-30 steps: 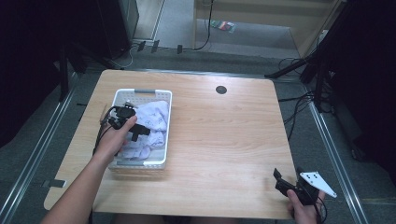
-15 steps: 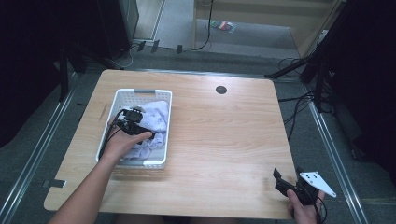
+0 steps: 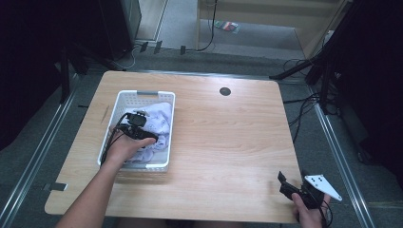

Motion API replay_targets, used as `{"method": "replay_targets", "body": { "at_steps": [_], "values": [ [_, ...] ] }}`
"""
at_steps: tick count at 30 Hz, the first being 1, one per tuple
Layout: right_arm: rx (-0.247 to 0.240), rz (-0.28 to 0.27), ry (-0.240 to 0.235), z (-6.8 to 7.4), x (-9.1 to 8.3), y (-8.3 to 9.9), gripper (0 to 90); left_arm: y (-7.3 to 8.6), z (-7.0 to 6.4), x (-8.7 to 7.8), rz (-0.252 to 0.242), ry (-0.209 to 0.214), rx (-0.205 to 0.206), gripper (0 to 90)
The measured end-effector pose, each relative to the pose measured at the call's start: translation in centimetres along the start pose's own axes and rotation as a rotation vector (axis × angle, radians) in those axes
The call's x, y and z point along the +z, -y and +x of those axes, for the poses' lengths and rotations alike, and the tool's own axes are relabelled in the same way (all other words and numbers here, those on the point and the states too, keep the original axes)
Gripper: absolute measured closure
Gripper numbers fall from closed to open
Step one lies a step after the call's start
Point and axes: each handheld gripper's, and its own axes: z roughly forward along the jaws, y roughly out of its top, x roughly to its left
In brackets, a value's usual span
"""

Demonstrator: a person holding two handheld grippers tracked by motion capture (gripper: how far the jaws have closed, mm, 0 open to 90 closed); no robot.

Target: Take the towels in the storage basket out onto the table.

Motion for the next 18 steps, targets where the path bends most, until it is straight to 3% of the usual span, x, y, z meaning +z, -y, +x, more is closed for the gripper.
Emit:
{"method": "replay_targets", "body": {
  "at_steps": [5,10,18],
  "values": [
    [-0.001,0.002,0.002,0.0,0.0,0.0,12.5,0.0,-0.4,-0.6,-0.023,-0.003,0.005,36.6],
    [0.0,0.0,0.002,0.0,0.0,0.0,12.5,-0.1,-0.2,-0.8,-0.032,0.0,0.005,48.2],
    [0.005,-0.003,-0.003,-0.1,0.0,0.0,12.4,-0.1,0.7,-1.7,-0.054,0.068,0.01,59.7]
  ]
}}
